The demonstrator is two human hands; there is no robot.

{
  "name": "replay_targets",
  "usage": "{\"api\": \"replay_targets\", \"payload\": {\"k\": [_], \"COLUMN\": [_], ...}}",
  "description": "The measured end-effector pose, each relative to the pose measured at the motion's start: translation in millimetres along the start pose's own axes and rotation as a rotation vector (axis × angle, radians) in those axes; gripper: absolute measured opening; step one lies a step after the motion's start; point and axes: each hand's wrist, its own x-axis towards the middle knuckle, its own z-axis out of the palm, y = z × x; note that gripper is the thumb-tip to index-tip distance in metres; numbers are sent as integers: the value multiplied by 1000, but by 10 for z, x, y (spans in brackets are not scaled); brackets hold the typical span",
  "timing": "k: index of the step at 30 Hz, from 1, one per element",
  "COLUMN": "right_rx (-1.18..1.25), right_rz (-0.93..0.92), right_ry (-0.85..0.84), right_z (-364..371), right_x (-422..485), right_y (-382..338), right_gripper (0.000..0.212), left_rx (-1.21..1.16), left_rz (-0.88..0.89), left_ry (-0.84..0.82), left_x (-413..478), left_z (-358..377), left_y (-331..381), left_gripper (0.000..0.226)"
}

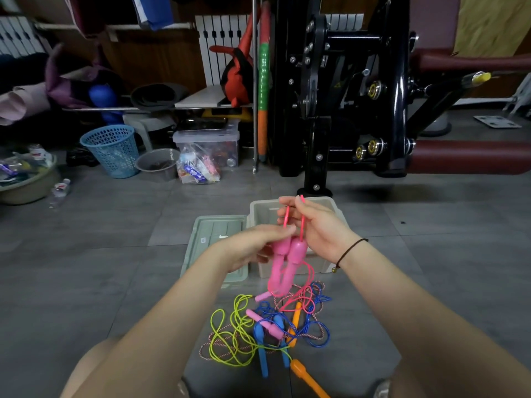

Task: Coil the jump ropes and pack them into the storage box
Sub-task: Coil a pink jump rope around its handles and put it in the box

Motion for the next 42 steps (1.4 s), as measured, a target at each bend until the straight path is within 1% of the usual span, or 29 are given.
{"api": "replay_targets", "payload": {"k": [2, 3, 5, 7, 9, 10, 12, 13, 16, 17, 19, 21, 22, 23, 26, 28, 31, 33, 35, 38, 40, 42], "right_rx": [-60, -83, -139, -193, -200, -183, -116, -56, 244, 327, 431, 452, 428, 390, 228, 122, 39, 4, -21, -77, -133, -160], "right_rz": [-16, -15, -2, 9, 15, 13, -2, -14, -61, -77, -111, -149, -162, -170, -192, -214, -218, -220, -229, -240, -264, -295], "right_ry": [-66, -81, -71, -48, -24, -12, 12, 31, 118, 158, 244, 313, 339, 358, 396, 414, 417, 429, 453, 484, 521, 540], "right_z": [42, 55, 48, 29, 18, 11, -8, -19, -80, -103, -143, -183, -201, -209, -217, -210, -221, -249, -284, -308, -297, -283], "right_x": [-22, -32, -33, -29, -19, -8, 15, 29, 73, 83, 100, 107, 107, 101, 92, 79, 51, 23, 7, 11, 24, 36], "right_y": [19, 20, 1, -20, -14, -5, -1, -14, -101, -135, -193, -233, -243, -253, -260, -267, -316, -363, -386, -346, -315, -294], "right_gripper": [29, 31, 36, 37, 32, 29, 26, 26, 27, 28, 32, 34, 35, 36, 37, 36, 37, 37, 37, 37, 36, 35], "left_rx": [-91, -83, -45, -52, -103, -136, -223, -276, -393, -413, -390, -351, -353, -379, -469, -459, -413, -435, -481, -510, -527, -528], "left_rz": [49, 72, 96, 102, 93, 89, 87, 89, 107, 113, 88, 16, -23, -45, -45, -34, -60, -87, -93, -82, -93, -114], "left_ry": [85, 121, 134, 108, 88, 71, 24, 1, -28, -34, -41, -72, -112, -157, -236, -235, -254, -276, -256, -209, -217, -217], "left_x": [17, 32, 47, 56, 50, 40, 42, 49, 53, 45, 1, -17, -20, -23, -77, -100, -116, -119, -115, -89, -82, -84], "left_z": [2, 7, 33, 70, 87, 89, 71, 56, 40, 51, 103, 153, 179, 199, 260, 289, 306, 323, 360, 404, 423, 451], "left_y": [-8, -16, -28, -25, -31, -26, -51, -65, -45, -40, -31, -83, -103, -112, -63, -51, -73, -86, -83, -99, -114, -133], "left_gripper": [56, 60, 57, 55, 56, 50, 34, 34, 51, 50, 42, 54, 60, 60, 48, 41, 43, 46, 49, 43, 43, 38]}}
